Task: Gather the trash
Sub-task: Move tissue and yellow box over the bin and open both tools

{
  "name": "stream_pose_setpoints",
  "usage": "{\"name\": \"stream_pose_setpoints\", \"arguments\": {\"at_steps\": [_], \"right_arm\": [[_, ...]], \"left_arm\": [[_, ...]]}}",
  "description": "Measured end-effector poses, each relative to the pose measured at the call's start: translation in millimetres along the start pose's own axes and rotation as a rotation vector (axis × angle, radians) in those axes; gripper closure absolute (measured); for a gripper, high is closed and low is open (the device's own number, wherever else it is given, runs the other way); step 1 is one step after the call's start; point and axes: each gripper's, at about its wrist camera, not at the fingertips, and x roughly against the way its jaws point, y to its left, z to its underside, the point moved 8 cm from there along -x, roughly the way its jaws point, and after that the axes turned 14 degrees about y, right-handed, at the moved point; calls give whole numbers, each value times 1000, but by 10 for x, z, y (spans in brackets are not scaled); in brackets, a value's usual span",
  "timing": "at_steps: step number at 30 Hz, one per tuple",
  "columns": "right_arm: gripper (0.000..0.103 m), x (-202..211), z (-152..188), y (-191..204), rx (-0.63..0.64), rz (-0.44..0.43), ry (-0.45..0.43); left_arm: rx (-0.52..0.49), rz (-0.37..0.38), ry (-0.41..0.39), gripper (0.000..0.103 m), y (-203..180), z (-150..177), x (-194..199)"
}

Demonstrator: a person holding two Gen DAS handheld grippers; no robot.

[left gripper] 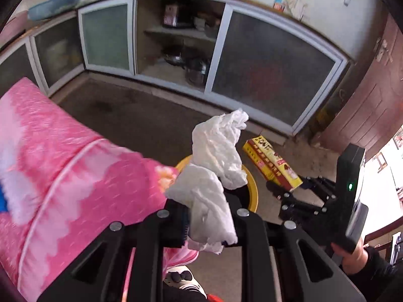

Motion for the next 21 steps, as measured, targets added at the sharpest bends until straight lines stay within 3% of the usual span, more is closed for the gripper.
{"name": "stream_pose_setpoints", "arguments": {"at_steps": [7,12,15,16,17,18,19,21], "right_arm": [[59,-542,38,-115,-40,-12,124],[58,-767,78,-109,-37,-12,176],[55,-846,105,-119,-23,3,203],[50,-866,125,-135,-25,7,209],[40,-875,134,-160,-26,19,210],[37,-880,132,-183,-27,29,209],[34,-876,153,-198,-28,33,210],[33,-871,187,-250,-36,40,217]], "left_arm": [[11,-29,101,84,-78,-300,-612],[16,-16,135,83,-117,-360,-809],[24,-17,136,74,-102,-335,-805],[28,-24,132,59,-95,-340,-796],[31,-34,121,36,-83,-372,-789],[35,-40,100,24,-86,-411,-770],[46,-40,65,15,-83,-434,-698],[44,-12,42,15,-137,-436,-631]]}}
